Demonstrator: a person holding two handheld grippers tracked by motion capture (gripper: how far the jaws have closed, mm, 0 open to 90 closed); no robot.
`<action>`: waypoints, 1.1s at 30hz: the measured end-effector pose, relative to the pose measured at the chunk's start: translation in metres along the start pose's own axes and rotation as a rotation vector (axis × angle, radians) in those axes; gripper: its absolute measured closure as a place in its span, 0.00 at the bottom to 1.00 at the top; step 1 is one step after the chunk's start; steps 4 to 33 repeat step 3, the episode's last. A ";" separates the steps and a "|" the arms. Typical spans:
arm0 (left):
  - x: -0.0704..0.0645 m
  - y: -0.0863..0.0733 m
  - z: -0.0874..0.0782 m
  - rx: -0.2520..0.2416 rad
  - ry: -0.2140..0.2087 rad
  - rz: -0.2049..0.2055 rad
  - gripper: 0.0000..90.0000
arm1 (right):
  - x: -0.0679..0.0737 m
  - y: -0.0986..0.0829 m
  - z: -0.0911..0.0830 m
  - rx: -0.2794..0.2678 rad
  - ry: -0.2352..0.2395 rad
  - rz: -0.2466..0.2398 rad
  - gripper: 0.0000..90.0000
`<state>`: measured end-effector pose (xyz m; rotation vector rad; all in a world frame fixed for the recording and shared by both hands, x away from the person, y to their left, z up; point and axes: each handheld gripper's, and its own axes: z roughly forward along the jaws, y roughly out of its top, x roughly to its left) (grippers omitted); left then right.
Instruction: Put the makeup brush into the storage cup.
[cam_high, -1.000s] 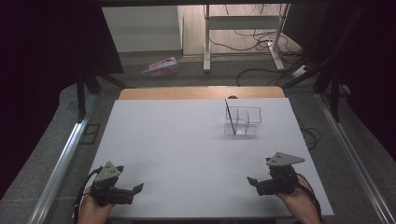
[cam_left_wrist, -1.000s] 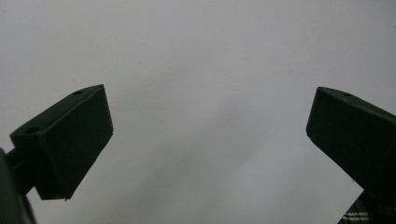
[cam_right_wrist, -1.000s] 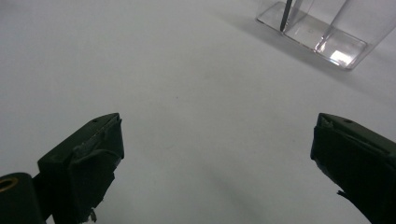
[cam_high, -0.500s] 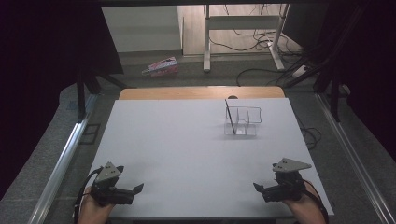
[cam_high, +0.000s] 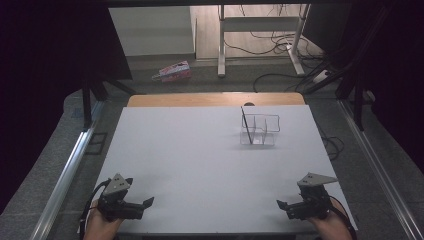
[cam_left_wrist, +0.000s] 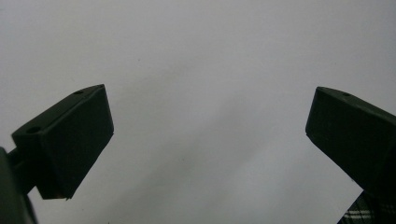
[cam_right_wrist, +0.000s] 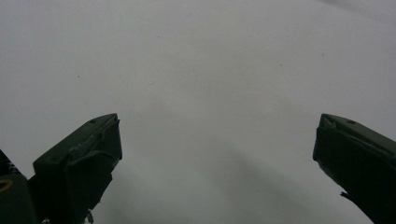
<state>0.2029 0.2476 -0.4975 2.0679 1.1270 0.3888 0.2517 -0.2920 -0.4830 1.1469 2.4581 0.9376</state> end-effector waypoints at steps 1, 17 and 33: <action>0.000 0.000 0.000 0.000 -0.001 0.000 0.01 | 0.000 0.000 0.000 0.003 -0.001 -0.003 0.01; 0.000 0.000 0.000 0.000 -0.001 -0.001 0.01 | 0.001 0.000 0.001 0.005 -0.004 -0.013 0.01; 0.000 0.000 0.000 0.000 -0.001 -0.001 0.01 | 0.001 0.000 0.001 0.005 -0.004 -0.013 0.01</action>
